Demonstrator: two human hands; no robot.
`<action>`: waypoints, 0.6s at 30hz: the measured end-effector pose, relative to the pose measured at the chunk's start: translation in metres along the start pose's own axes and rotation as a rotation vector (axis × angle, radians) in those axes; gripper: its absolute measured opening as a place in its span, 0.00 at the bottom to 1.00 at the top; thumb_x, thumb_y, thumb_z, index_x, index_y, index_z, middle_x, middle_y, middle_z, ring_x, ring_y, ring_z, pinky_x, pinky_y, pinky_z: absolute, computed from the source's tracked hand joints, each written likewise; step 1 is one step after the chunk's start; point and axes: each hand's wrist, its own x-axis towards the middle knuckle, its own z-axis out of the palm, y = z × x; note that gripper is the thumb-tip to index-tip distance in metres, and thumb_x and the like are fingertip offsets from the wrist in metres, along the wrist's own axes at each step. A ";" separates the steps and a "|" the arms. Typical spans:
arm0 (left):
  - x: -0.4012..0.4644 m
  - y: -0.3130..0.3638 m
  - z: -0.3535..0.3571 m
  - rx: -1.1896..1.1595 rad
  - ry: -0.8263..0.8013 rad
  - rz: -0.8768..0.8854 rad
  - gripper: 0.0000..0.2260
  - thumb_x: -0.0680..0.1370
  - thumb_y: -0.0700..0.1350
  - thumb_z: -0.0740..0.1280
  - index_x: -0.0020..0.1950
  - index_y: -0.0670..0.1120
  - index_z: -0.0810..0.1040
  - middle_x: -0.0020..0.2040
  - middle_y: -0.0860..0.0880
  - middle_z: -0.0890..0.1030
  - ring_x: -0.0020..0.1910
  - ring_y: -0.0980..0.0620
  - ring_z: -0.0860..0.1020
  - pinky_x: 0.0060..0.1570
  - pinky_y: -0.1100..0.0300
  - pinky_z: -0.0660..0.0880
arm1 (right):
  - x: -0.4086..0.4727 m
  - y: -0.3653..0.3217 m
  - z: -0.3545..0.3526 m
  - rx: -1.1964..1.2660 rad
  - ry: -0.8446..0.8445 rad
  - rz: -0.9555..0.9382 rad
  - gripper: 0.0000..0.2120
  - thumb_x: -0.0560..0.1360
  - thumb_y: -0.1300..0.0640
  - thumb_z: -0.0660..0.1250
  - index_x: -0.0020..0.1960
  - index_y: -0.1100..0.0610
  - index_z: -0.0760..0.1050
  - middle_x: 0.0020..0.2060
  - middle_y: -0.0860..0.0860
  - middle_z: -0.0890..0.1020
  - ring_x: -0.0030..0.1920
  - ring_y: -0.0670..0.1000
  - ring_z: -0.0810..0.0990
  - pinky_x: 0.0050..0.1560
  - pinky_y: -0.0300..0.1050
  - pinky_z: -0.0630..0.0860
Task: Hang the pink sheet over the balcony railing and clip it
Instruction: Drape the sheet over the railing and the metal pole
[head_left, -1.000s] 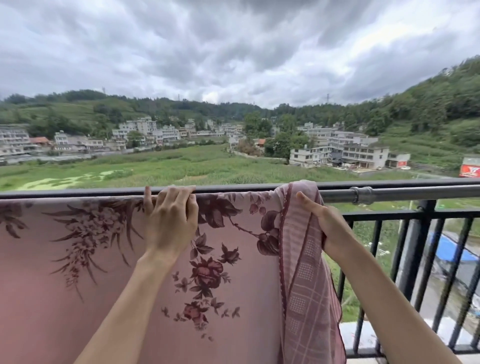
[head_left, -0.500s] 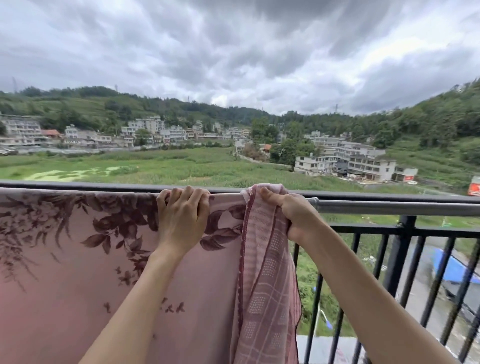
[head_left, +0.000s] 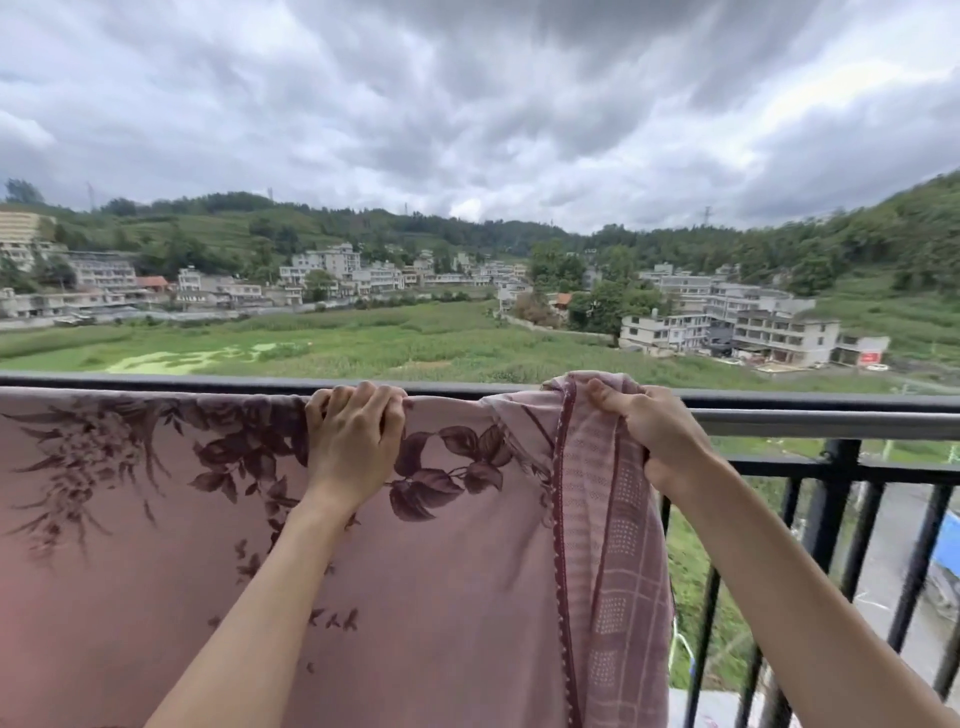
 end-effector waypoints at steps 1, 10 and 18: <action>-0.001 -0.006 -0.001 -0.004 -0.001 -0.004 0.24 0.75 0.55 0.42 0.51 0.50 0.76 0.52 0.52 0.78 0.55 0.49 0.71 0.61 0.56 0.51 | 0.002 -0.004 0.000 0.033 0.007 -0.005 0.08 0.77 0.62 0.64 0.44 0.59 0.81 0.33 0.50 0.84 0.34 0.47 0.83 0.35 0.39 0.81; -0.001 -0.040 -0.001 0.006 0.037 -0.035 0.24 0.75 0.54 0.43 0.50 0.48 0.77 0.50 0.50 0.78 0.53 0.47 0.71 0.60 0.54 0.54 | -0.015 0.042 -0.016 0.113 0.187 0.123 0.17 0.72 0.45 0.68 0.50 0.58 0.80 0.42 0.58 0.84 0.42 0.56 0.84 0.54 0.53 0.77; -0.006 -0.060 -0.009 -0.005 0.028 -0.061 0.25 0.74 0.55 0.42 0.51 0.48 0.77 0.52 0.48 0.78 0.55 0.46 0.70 0.62 0.55 0.51 | -0.011 0.060 0.041 -0.148 0.022 0.149 0.27 0.63 0.48 0.77 0.59 0.56 0.77 0.50 0.51 0.84 0.52 0.52 0.82 0.61 0.49 0.74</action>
